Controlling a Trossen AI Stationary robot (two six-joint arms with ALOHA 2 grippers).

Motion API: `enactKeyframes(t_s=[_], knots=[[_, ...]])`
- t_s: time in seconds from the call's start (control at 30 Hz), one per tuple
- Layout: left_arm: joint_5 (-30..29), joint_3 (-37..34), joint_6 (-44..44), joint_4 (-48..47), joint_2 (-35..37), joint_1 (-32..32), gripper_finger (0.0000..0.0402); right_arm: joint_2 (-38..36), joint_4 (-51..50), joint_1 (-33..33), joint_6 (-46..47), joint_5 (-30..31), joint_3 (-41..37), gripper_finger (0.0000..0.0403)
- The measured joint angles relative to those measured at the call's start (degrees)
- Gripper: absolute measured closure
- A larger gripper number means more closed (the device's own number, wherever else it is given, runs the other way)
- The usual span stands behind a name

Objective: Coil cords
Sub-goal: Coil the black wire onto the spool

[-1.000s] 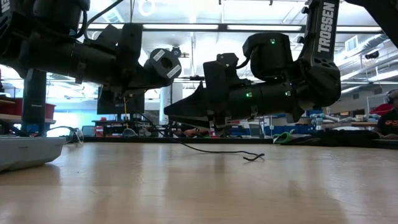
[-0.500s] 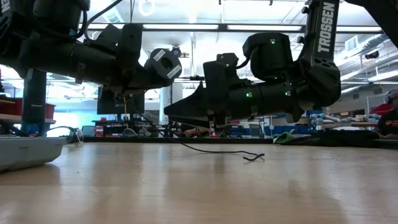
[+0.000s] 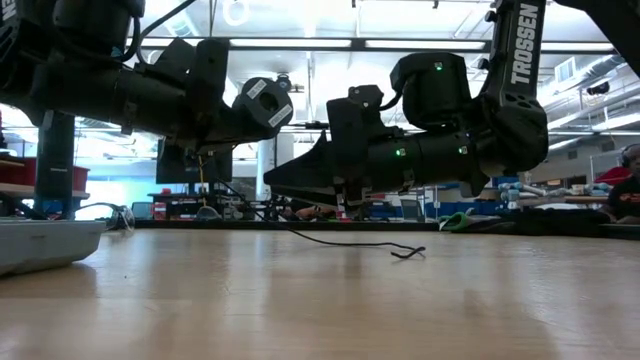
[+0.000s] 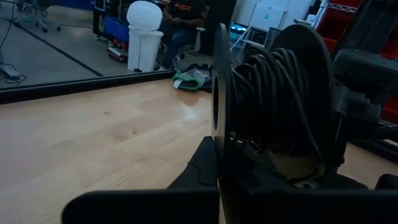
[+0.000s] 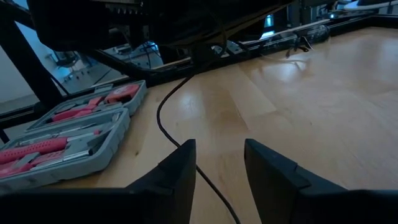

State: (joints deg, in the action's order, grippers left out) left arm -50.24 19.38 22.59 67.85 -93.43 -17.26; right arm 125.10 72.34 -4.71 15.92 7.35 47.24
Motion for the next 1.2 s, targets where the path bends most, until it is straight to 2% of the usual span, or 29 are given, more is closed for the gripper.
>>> enactKeyframes(t_s=[1.2], knots=[[-0.83, 0.0, -1.35, 0.04, 0.0, -1.6, 0.0401, -0.04, 0.37, 0.79, 0.0, -0.07, 0.02, 0.0266]])
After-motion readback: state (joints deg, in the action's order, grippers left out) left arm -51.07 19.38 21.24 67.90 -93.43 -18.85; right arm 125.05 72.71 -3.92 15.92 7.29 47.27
